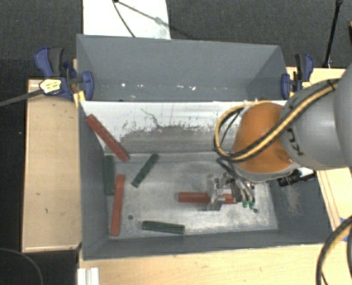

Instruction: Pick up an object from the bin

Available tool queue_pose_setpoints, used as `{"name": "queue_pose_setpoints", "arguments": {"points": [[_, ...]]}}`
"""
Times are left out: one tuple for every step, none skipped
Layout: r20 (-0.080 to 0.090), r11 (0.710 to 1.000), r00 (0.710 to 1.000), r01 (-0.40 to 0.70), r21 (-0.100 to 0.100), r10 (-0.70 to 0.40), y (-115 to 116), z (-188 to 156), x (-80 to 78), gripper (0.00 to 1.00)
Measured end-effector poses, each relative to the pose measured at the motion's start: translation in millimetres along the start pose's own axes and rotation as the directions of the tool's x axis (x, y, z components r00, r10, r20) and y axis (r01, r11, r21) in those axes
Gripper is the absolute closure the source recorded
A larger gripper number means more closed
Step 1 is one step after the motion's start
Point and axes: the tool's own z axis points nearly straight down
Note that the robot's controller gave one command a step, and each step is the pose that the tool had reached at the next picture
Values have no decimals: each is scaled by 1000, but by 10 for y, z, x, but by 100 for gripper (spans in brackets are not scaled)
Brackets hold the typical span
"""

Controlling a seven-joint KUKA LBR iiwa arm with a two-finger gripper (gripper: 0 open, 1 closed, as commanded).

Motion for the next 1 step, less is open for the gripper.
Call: {"name": "queue_pose_setpoints", "arguments": {"points": [[13,999,999,40,1,-40,-210,-1339,-69,100]]}}
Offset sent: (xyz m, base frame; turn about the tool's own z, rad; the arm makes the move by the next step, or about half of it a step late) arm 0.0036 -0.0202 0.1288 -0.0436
